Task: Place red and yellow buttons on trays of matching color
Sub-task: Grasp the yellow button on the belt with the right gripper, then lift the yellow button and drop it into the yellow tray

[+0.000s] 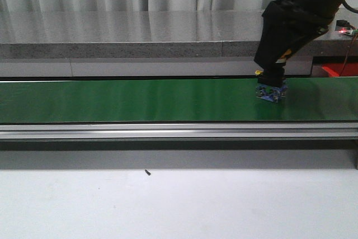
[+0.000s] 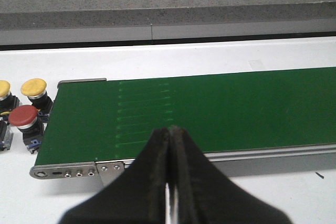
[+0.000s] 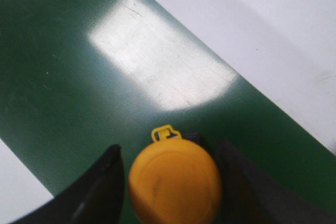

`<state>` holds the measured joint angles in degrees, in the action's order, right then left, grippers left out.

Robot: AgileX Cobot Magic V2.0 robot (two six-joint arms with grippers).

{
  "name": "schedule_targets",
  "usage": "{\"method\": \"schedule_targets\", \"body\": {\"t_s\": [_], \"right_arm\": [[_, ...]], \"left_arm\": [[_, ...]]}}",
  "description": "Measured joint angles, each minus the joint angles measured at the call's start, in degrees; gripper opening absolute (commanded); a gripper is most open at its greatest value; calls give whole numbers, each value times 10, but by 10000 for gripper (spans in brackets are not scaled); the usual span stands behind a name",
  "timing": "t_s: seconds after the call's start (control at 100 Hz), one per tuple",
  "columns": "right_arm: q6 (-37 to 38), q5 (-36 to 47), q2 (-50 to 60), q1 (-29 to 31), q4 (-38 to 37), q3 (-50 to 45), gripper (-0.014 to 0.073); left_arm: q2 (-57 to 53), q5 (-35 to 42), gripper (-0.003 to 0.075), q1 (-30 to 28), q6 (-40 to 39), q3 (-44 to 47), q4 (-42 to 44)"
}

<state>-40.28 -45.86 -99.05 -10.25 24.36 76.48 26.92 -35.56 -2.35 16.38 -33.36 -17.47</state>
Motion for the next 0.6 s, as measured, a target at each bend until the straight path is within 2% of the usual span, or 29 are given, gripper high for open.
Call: {"method": "schedule_targets", "body": {"t_s": [0.08, 0.34, 0.48, 0.6], "right_arm": [[-1, 0, 0, 0, 0, 0, 233], [14, -16, 25, 31, -1, -2, 234], [24, -42, 88, 102, -1, -2, 234], [25, -70, 146, 194, 7, -2, 234]], "left_arm": [[0, 0, -20, 0, 0, 0, 0], [0, 0, -20, 0, 0, 0, 0], [0, 0, -20, 0, 0, 0, 0], [0, 0, -20, 0, 0, 0, 0]]}}
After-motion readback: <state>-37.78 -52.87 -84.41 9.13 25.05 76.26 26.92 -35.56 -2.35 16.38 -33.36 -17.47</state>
